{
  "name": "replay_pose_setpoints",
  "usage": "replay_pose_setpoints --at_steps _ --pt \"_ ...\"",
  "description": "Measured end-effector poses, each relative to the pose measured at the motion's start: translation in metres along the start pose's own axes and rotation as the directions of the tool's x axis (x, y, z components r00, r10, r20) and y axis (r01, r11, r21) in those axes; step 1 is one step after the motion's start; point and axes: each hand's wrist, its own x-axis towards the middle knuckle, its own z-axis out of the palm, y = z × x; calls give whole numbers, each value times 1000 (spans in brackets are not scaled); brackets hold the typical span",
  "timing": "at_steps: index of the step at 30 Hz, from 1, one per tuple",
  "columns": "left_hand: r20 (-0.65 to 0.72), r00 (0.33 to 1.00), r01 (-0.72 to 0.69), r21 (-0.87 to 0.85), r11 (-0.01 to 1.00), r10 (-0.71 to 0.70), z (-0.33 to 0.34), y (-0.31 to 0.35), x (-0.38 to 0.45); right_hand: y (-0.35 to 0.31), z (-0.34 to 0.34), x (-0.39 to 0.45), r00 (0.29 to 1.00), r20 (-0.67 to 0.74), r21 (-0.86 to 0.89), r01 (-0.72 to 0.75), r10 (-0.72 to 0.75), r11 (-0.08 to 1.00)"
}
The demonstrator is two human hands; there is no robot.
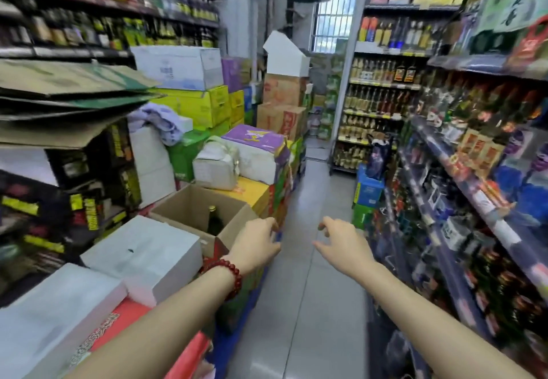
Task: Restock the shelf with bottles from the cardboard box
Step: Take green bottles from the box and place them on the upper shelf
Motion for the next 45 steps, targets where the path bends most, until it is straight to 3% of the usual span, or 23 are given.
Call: replay_pose_setpoints --at_steps 8,21,28,35,41,45 --pt "-64 982 179 -23 984 -180 14 -88 98 -27 69 133 975 114 37 188 -191 982" --pt "-79 910 402 -77 913 -407 13 -221 220 -74 155 309 904 282 70 315 -322 946" --pt "-169 756 619 -130 775 -632 38 -286 236 -99 216 387 772 428 162 446 -470 880" --pt "-236 508 802 -221 555 -828 55 -331 236 -126 283 459 587 537 257 571 -606 780" --pt "-270 384 803 -375 464 -883 89 -352 227 -128 349 478 575 565 395 441 -591 806" --pt "-281 333 755 -492 433 -900 118 -369 225 -127 397 476 618 557 399 386 -554 832"
